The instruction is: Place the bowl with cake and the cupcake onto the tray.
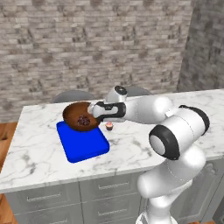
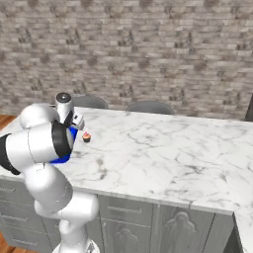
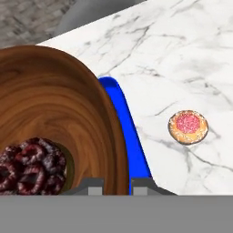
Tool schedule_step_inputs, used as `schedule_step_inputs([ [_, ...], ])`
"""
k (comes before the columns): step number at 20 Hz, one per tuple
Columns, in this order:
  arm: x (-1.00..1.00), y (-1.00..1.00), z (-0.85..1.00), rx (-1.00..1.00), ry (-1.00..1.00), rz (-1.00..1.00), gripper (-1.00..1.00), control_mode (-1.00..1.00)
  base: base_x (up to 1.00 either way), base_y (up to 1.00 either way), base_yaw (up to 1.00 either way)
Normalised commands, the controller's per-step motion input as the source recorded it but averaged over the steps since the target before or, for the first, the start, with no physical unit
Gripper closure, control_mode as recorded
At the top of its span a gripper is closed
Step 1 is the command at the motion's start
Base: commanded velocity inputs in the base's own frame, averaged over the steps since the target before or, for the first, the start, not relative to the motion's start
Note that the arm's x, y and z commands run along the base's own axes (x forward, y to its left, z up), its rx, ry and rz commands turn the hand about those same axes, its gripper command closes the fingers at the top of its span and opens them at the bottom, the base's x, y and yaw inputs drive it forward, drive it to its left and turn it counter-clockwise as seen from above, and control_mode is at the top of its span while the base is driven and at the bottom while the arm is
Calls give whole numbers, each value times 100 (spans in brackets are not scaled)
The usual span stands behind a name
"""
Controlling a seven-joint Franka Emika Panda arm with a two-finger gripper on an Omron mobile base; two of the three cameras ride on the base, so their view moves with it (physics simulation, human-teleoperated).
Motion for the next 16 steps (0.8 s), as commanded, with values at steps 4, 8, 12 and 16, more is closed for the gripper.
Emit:
schedule_step_inputs([
  [4, 34, 41, -14, -7, 0, -2, 100, -100, 0, 0, 0],
  [8, 34, 36, -25, -7, 0, -2, 100, -100, 0, 0, 0],
  [12, 32, 30, -30, -7, 0, -1, 100, -100, 0, 0, 0],
  [16, 27, 10, -35, -2, 0, 0, 100, -100, 0, 0, 0],
])
